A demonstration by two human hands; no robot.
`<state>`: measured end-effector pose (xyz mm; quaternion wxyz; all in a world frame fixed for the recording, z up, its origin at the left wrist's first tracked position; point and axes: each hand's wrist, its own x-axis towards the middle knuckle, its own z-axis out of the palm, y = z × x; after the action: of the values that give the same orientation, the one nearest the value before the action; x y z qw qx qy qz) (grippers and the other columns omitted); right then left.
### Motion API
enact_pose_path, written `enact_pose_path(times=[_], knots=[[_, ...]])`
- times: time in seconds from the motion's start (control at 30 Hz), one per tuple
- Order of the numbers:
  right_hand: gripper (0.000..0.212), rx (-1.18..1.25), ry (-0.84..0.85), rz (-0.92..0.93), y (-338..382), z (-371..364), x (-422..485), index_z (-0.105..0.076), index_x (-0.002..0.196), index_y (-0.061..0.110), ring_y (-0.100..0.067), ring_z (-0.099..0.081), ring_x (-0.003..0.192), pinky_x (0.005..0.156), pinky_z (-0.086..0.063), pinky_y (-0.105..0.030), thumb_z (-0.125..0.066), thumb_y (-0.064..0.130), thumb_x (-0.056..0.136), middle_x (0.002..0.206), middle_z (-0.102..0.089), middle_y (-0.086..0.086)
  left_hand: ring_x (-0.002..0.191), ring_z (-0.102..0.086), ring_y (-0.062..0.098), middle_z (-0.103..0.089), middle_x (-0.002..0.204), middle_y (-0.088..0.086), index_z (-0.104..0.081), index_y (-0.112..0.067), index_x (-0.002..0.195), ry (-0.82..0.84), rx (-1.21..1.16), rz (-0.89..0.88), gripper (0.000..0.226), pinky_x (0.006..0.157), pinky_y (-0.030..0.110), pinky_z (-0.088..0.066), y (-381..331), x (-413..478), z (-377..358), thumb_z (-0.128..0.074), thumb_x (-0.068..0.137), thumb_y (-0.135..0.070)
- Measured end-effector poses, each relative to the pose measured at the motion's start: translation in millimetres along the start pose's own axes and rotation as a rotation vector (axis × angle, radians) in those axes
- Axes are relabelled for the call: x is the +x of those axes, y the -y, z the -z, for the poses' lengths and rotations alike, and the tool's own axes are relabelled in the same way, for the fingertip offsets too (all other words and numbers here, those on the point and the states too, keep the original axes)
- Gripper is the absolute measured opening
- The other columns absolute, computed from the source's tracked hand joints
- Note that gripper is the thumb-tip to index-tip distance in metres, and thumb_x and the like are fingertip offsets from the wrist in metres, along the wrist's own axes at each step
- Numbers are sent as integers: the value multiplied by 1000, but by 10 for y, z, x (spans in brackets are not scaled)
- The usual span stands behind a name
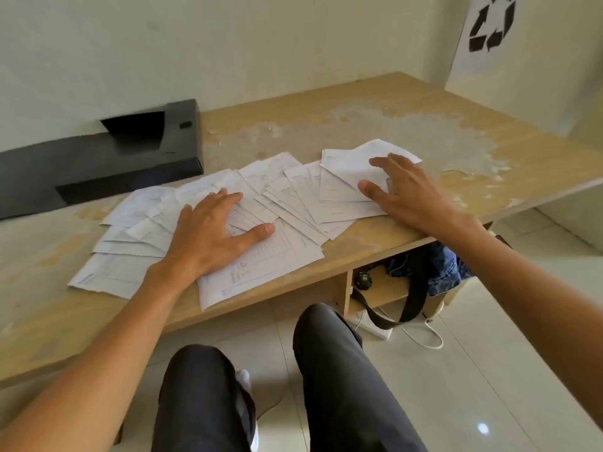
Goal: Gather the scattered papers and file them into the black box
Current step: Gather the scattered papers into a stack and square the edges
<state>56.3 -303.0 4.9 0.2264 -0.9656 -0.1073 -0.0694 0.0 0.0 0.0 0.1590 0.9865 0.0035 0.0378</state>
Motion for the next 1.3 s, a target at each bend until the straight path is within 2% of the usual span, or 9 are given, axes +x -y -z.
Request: enact_pose_path(times=[0.2, 0.4, 0.5, 0.6, 0.77, 0.87, 0.97, 1.07, 1.3], knots=[[64, -173, 57, -4, 43, -53, 162, -44, 141, 26, -29, -30, 141, 113, -17, -59, -31, 63, 91, 153, -34, -11, 148, -18, 21, -21, 161, 1, -33, -30, 147, -4, 56, -7, 104, 118, 51, -11, 19, 24, -7, -31, 62, -89], [59, -67, 8, 126, 49, -61, 197, -64, 103, 21, -26, -51, 124, 112, -17, -62, -34, 68, 86, 132, -57, -6, 148, -17, 20, -21, 161, 1, -33, -30, 147, -1, 59, -10, 101, 119, 50, -10, 60, 40, -36, -32, 64, -88], [60, -158, -131, 15, 46, -53, 219, -57, 114, 18, -32, -53, 123, 112, -12, -64, -36, 67, 86, 139, -52, -10, 148, -16, 20, -20, 161, 1, -33, -30, 147, 0, 50, -7, 106, 119, 50, -8, 53, 35, -18, -28, 60, -92], [76, -190, -61, -136, 83, -79, 263, -47, 127, 19, -36, -53, 121, 110, -13, -67, -33, 77, 80, 132, -57, -12, 149, -14, 19, -18, 161, 1, -32, -29, 147, -12, 37, 7, 115, 120, 51, -3, 42, 4, 33, -23, 54, -96], [63, -121, 110, 88, 175, -175, 339, -45, 132, 23, -27, -40, 135, 114, -9, -59, -50, 62, 83, 147, -45, -5, 149, -11, 18, -14, 162, 0, -27, -30, 149, 56, 49, -5, 128, 119, 50, 0, 80, -87, 109, -22, 42, -101], [59, -19, 88, 57, 244, -146, 365, -40, 134, 22, -29, -48, 128, 114, -14, -59, -55, 52, 85, 148, -43, -5, 150, -8, 17, -12, 163, 0, -26, -30, 150, 61, 22, -18, 133, 119, 49, 3, 99, -151, 124, -19, 39, -103], [75, -58, 28, -101, 259, -131, 399, -37, 137, 21, -34, -50, 126, 112, -12, -65, -40, 71, 82, 139, -52, -12, 150, -4, 14, -8, 163, -2, -22, -31, 151, 78, 5, -41, 136, 119, 48, 7, 111, -206, 148, -20, 36, -104], [91, -188, 86, -28, 294, -202, 372, -35, 140, 21, -33, -43, 133, 112, -4, -65, -33, 83, 73, 141, -50, -13, 150, 3, 13, -1, 163, -3, -16, -32, 152, 152, 40, -94, 139, 119, 50, 10, 126, -254, 124, -23, 33, -104], [66, 21, 168, 50, 358, -179, 351, -37, 135, 21, -30, -42, 133, 116, 7, -56, -64, 47, 80, 142, -48, -12, 150, 0, 15, -3, 163, -2, -18, -32, 151, 155, 24, -99, 138, 119, 51, 3, 139, -277, 85, -21, 34, -104]])
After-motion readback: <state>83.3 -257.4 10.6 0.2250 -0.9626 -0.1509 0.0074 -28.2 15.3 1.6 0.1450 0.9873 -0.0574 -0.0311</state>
